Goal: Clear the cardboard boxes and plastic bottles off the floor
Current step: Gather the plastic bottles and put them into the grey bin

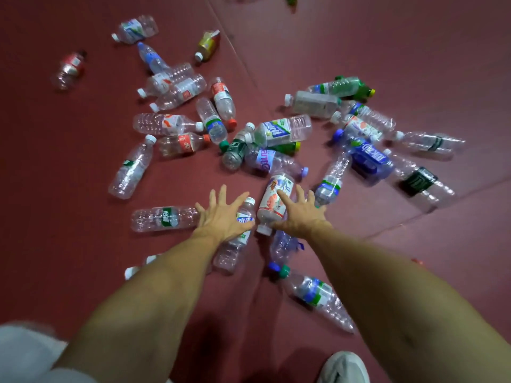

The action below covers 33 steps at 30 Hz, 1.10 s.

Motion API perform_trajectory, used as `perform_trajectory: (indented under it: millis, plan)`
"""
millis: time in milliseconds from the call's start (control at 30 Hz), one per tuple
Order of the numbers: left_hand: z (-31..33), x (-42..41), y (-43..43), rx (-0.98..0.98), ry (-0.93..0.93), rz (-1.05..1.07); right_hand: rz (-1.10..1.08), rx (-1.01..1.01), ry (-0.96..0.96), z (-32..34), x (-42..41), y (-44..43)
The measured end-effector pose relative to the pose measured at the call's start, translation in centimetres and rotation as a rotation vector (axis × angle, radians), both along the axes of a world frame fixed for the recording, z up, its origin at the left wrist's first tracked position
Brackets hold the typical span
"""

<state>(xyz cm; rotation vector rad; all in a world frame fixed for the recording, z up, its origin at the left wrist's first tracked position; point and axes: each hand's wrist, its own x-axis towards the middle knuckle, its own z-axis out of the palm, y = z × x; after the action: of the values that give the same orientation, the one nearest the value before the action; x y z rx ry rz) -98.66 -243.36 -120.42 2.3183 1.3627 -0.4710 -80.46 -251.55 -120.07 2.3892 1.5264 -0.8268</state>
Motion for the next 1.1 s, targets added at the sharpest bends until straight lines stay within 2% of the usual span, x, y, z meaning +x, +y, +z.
perform_trajectory:
  millis: [133,233,367,767,1100]
  plan:
    - [-4.7,-0.9,-1.1,-0.044,0.034,-0.03,0.027,-0.023,-0.02,-4.2,-0.5,-0.2]
    - [-6.6,-2.4,-1.8,-0.055,0.089,-0.037,0.058,-0.022,-0.019,-5.3,-1.0,-0.4]
    - [-7.7,-2.6,-1.3,-0.039,0.059,-0.042,0.087,0.018,-0.007,-6.3,-0.2,-0.3]
    - [-7.6,-2.4,-1.8,-0.031,0.07,-0.011,0.114,0.078,0.026,-7.3,-0.4,-0.6]
    - [-6.7,-1.6,-2.7,-0.069,0.104,0.061,0.019,0.079,0.04,-6.4,-0.2,-1.9]
